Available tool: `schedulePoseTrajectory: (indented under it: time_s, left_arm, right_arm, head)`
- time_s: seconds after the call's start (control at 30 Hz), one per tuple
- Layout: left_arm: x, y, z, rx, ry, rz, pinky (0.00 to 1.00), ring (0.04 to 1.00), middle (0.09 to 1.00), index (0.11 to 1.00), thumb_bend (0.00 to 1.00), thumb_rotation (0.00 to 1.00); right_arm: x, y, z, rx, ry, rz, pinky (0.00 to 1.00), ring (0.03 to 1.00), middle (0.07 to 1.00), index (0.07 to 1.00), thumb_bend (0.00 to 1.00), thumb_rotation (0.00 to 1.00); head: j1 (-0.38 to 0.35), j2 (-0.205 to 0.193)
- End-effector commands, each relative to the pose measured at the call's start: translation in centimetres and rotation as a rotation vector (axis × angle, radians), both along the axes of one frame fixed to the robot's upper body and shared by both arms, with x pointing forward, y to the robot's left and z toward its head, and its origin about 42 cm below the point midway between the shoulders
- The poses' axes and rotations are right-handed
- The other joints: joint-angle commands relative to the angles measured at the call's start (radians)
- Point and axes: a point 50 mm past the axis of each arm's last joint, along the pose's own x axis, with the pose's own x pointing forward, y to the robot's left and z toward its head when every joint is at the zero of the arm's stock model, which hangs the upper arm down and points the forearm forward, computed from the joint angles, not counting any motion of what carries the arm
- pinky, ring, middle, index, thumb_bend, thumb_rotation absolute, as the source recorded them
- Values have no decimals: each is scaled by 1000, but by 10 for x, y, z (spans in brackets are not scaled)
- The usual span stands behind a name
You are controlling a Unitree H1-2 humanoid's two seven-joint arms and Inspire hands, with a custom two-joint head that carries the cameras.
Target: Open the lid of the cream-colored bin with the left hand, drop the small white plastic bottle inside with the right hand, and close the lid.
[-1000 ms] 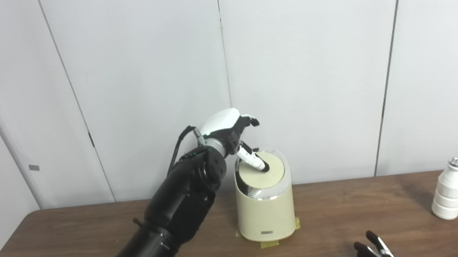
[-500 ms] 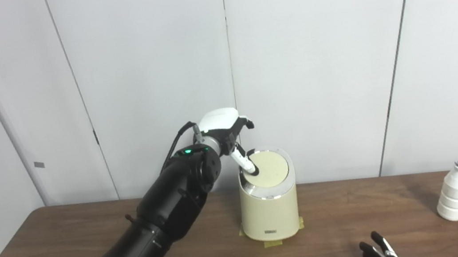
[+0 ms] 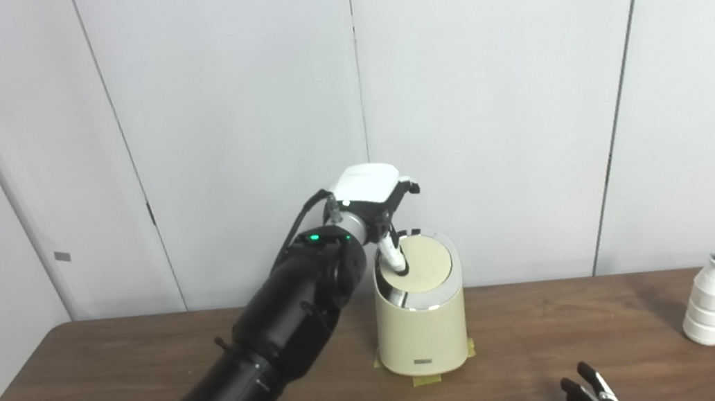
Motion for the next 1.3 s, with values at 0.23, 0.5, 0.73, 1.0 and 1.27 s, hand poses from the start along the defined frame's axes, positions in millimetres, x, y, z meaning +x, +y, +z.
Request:
schedulePoseTrajectory:
  time_s: [0.23,0.5,0.73,1.0,1.27]
  left_arm:
    - [-5,-35,12,-3,-41,-74,787,857,876,883,910,98]
    - [-8,-37,0,43,-24,-75,785,855,867,883,916,98]
    - [-7,-27,2,49,-11,-58,784,865,875,881,917,87]
    - [-9,-16,36,-27,0,0,678,827,855,846,888,79]
    - [-21,-7,89,-62,13,18,674,834,852,783,913,91]
  right_arm:
    - [-7,4,3,7,3,16,918,956,935,1000,594,1000]
    - [-9,5,5,0,7,18,912,949,929,1000,607,1000]
    - [-9,6,7,-2,10,16,919,954,932,1000,605,1000]
    - [-9,6,5,4,13,24,925,958,929,1000,603,1000]
    - [-8,7,4,-11,11,31,920,957,932,1000,601,1000]
  head:
    - [-7,12]
    - [-12,20]
    - [-13,26]
    - [-13,28]
    - [-8,27]
